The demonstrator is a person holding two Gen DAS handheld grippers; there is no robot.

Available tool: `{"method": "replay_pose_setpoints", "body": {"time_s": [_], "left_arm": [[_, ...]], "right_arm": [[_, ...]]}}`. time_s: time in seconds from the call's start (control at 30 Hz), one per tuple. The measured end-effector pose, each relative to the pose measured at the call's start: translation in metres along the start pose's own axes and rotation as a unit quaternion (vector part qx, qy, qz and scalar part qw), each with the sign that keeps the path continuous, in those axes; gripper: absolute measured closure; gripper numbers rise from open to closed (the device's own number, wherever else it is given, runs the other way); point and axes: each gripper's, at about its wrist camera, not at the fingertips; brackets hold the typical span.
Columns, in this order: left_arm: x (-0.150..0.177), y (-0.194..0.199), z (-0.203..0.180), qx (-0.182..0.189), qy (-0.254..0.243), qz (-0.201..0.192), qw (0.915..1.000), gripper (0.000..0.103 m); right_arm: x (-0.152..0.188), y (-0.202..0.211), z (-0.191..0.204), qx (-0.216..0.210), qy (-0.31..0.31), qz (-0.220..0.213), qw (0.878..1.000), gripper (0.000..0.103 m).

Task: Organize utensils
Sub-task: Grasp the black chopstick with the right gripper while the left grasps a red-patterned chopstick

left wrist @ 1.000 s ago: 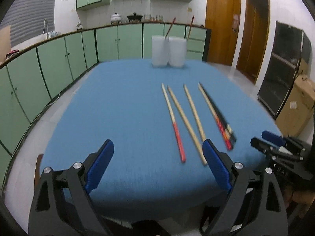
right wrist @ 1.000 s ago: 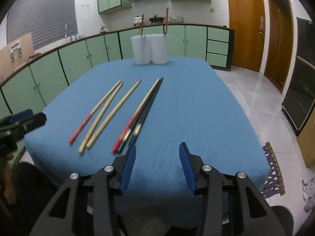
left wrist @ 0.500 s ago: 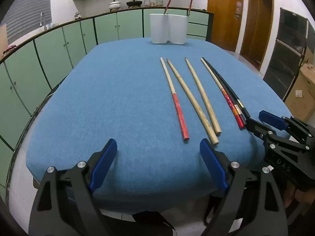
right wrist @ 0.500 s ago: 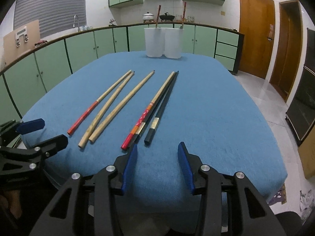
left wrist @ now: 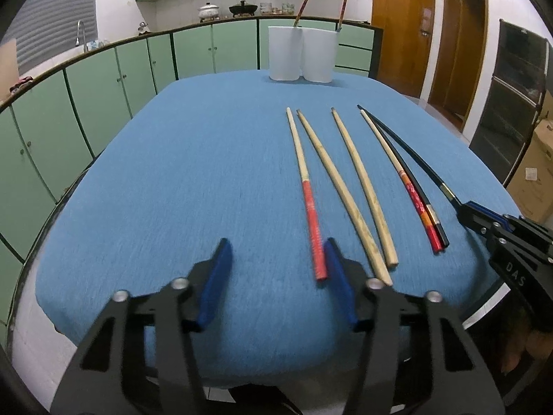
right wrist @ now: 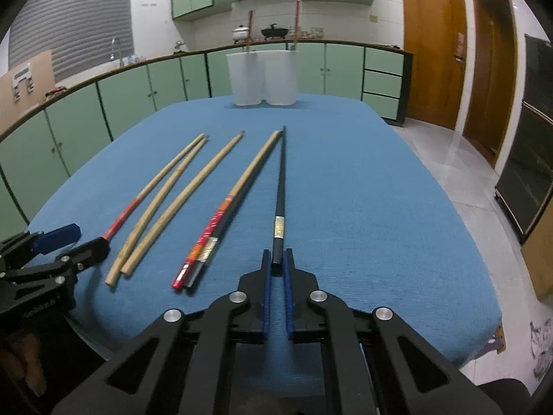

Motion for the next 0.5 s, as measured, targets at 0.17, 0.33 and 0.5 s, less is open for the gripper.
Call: {"method": "replay_pose_setpoints", "body": {"time_s": [0.17,0.33,0.5], "left_arm": [[0.001,0.001,0.007,0.0,0.021,-0.003,0.9998,0.088],[0.003,0.004,0.01,0.0,0.028,-0.005,0.9996,0.092],[0.0,0.005,0.014,-0.01,0.028,-0.006,0.9995,0.065]], "right_arm": [[-0.002,0.0,-0.008,0.008,-0.016,-0.004,1.0,0.097],[-0.001,-0.001,-0.008,-0.003,-0.013,0.001,1.0,0.096],[-0.003,-0.002,-0.01,0.0,-0.013,-0.001,1.0,0.095]]}}
Point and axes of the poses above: each gripper's, at about its wrist camera, not at the fingertips, and y roughly against the way its jaws point, z to its left, x to its underside, and after that the axes turned 15 degrees about -y, right-handed
